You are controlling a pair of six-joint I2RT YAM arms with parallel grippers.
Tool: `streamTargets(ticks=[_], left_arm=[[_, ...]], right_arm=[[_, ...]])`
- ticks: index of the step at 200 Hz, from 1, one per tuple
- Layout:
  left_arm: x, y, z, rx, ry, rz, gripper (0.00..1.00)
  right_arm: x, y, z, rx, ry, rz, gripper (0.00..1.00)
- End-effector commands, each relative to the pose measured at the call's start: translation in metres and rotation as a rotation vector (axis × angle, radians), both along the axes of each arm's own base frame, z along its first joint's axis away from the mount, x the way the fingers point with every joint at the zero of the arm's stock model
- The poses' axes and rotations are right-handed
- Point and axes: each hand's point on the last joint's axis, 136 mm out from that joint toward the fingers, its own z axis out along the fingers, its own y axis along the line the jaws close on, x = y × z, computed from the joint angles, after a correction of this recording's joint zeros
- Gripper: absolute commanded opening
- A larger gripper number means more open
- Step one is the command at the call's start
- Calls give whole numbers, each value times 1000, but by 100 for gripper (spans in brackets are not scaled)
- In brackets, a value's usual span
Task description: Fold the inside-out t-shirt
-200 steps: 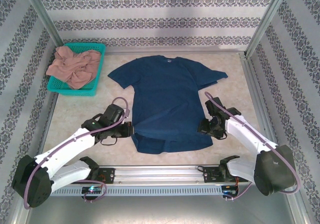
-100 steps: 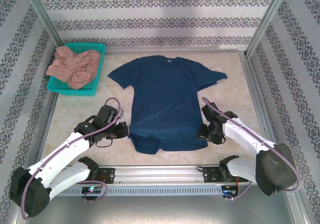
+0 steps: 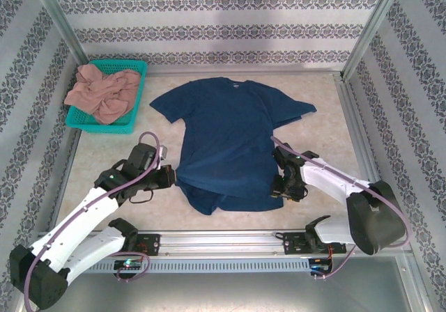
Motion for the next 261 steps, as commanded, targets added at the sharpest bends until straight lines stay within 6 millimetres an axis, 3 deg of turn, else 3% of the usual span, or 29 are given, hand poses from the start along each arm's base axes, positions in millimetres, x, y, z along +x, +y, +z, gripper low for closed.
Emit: streamTargets(ticks=[1, 45, 59, 76, 95, 102, 118, 146, 174, 192, 219, 261], left_arm=[[-4, 12, 0, 44, 14, 17, 0], [-15, 9, -16, 34, 84, -1, 0], [-19, 9, -30, 27, 139, 22, 0], [-24, 22, -46, 67, 162, 92, 3], [-22, 46, -47, 127, 98, 204, 17], [-20, 51, -46, 135, 70, 231, 30], [-15, 46, -39, 136, 12, 186, 48], [2, 11, -22, 230, -122, -39, 61], [7, -71, -4, 213, -309, -407, 61], [1, -117, -5, 228, -383, -636, 59], [-14, -162, -36, 321, -375, -968, 57], [-28, -187, -78, 396, -294, -1222, 62]], right_arm=[[4, 14, -1, 19, 10, -11, 48], [4, 12, -1, -19, -18, 4, 37], [10, 12, 3, -20, -53, 10, 31], [16, 9, 5, -33, -77, 13, 20], [22, 4, 7, -50, -93, 22, 13], [24, 3, 8, -52, -100, 25, 13], [27, 1, 10, -54, -112, 32, 12], [36, -1, 14, -42, -131, 44, 9], [40, 0, 18, -7, -143, 43, 8], [40, -1, 19, 15, -141, 36, 8], [41, -1, 21, 38, -146, 29, 8], [42, -4, 25, 49, -159, 27, 8]])
